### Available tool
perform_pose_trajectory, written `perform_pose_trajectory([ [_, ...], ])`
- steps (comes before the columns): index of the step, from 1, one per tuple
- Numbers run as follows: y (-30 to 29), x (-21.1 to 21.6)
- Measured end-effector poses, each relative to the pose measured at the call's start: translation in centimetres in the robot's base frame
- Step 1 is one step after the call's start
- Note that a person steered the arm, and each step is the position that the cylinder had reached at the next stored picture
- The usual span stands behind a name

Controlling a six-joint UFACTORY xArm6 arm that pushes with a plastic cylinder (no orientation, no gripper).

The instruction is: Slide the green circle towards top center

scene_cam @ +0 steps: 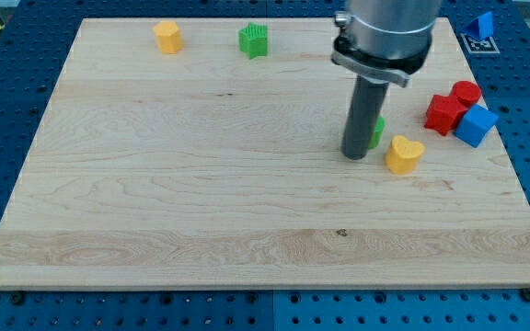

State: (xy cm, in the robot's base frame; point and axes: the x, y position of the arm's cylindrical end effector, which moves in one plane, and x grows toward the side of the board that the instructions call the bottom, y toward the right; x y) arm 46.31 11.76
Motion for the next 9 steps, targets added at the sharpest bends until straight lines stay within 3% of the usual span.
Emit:
perform_pose_trajectory([
  [2, 3.3, -1.7],
  [6, -1.0, -12.1],
  [9, 0.4, -15.0],
])
